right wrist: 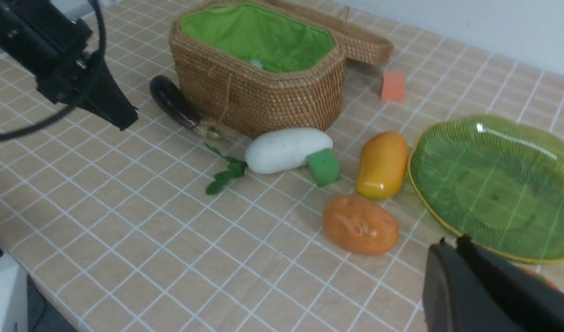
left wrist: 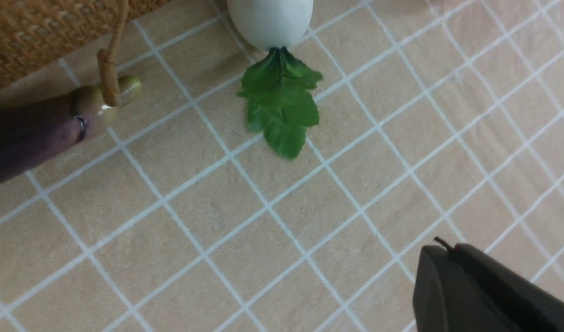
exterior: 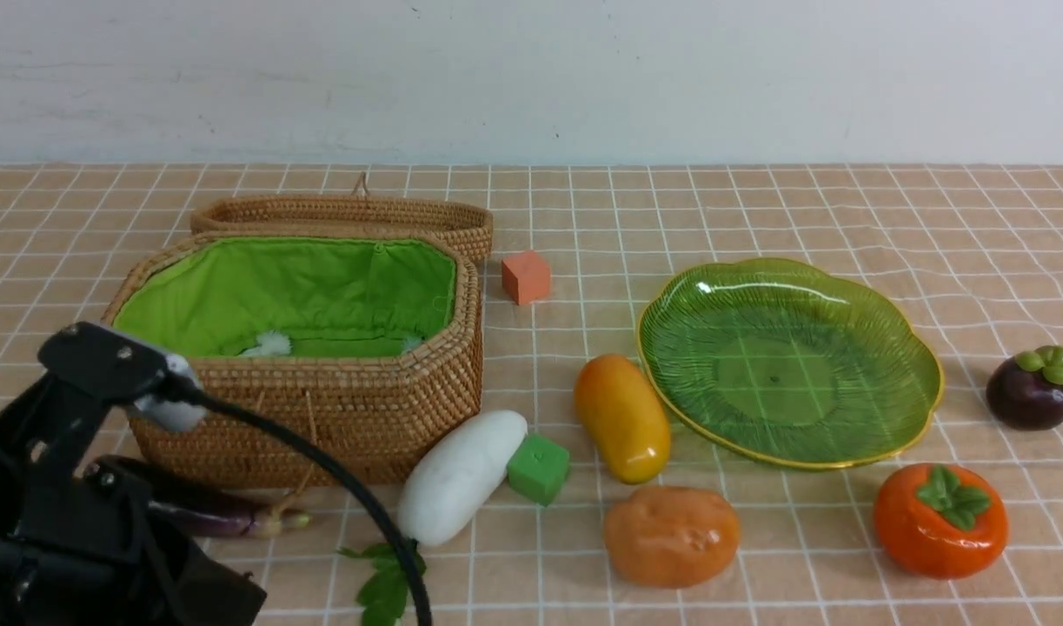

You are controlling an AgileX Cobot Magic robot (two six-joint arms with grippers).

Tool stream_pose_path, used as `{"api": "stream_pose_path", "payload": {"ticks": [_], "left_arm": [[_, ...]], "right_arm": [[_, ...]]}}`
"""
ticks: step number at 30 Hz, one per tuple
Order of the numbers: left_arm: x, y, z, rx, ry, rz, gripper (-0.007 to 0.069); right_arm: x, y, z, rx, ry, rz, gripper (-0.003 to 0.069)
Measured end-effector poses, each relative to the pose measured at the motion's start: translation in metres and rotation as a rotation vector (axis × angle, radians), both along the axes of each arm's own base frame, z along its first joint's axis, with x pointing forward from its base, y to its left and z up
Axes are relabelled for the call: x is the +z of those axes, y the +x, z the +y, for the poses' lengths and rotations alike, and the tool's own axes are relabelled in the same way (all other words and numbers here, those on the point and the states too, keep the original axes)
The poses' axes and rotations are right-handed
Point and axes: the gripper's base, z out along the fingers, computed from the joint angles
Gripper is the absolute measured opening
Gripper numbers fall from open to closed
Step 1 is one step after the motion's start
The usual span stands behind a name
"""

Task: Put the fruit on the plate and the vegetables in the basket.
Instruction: Use the left arm to grab an eggplant and put it into the left basket

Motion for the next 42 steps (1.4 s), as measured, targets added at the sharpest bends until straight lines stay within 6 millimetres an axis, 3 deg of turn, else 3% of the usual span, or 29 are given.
{"api": "stream_pose_path", "payload": {"ticks": [5, 11, 17, 20, 25, 29, 35, 42], "left_arm": [[-0.004, -0.002, -0.007, -0.180, 0.223, -0.118, -0.0013], [-0.014, 0.018, 0.003, -0.278, 0.469, -0.224, -0.0013], [-0.033, 0.038, 0.000, -0.472, 0.601, -0.259, 0.0001], [-0.044, 0.051, -0.004, -0.553, 0.643, -0.295, 0.0074], [-0.065, 0.069, -0.008, -0.639, 0.714, -0.303, 0.0275], [-0.079, 0.080, -0.009, -0.714, 0.782, -0.306, 0.0385], [-0.092, 0.089, -0.012, -0.761, 0.808, -0.322, 0.0408], [-0.091, 0.091, -0.012, -0.778, 0.824, -0.354, 0.0398]], "right_arm": [[0.001, -0.001, -0.002, 0.065, -0.028, -0.034, 0.0024], [0.000, 0.000, -0.006, 0.084, -0.066, -0.050, 0.0030], [0.000, -0.001, -0.007, 0.120, -0.073, -0.049, 0.0035], [-0.001, -0.001, -0.008, 0.128, -0.076, -0.047, 0.0036], [-0.001, -0.001, -0.008, 0.129, -0.076, -0.046, 0.0041], [-0.001, -0.001, -0.007, 0.130, -0.075, -0.045, 0.0044], [0.000, -0.002, -0.007, 0.129, -0.060, -0.035, 0.0048], [0.000, -0.002, -0.007, 0.128, -0.057, -0.033, 0.0053]]}}
